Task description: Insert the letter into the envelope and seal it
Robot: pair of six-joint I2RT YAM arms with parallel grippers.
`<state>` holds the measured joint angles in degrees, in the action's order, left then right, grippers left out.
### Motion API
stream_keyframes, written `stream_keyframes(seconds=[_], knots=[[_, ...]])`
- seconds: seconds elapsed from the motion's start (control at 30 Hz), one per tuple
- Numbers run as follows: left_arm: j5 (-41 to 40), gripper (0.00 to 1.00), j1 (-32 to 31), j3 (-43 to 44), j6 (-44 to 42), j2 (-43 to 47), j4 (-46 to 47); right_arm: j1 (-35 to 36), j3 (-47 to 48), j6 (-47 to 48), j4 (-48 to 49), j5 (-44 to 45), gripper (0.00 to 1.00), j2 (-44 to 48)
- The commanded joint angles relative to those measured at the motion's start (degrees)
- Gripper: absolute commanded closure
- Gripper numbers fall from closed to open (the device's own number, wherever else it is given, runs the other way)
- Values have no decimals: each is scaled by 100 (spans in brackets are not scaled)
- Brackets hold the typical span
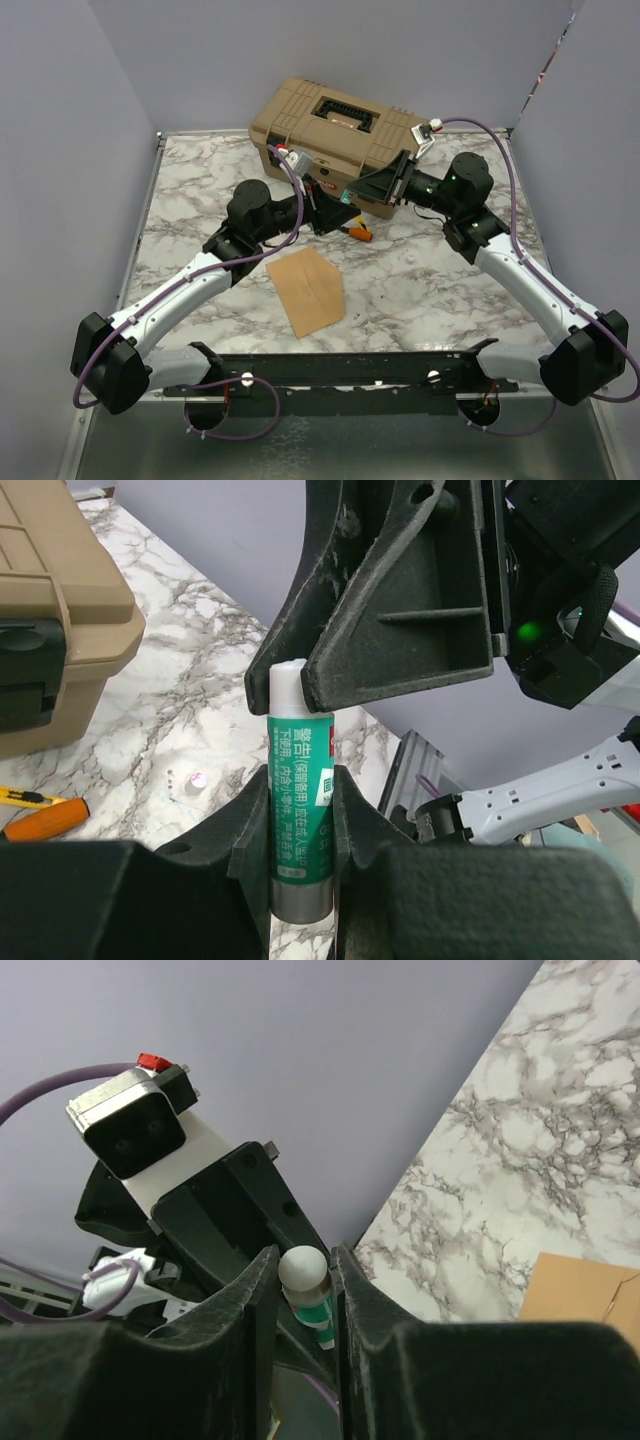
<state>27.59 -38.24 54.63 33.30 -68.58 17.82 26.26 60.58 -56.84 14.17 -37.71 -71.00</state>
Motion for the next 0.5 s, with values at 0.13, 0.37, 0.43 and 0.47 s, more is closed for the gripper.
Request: stream_keyframes(seconds=[0.13, 0.37, 0.43, 0.47], knots=[[229, 88, 19, 470, 333, -116, -47, 19, 283, 87, 182, -275, 92, -29], [212, 30, 227, 935, 218, -96, -1034, 9, 741, 929, -851, -217, 99, -69], [413, 29, 379, 974, 247, -68, -1186, 8, 914, 1254, -1232, -295, 99, -122], [573, 29, 472, 964, 294, -59, -1193, -2, 991, 1387, -1369, -340, 99, -150]])
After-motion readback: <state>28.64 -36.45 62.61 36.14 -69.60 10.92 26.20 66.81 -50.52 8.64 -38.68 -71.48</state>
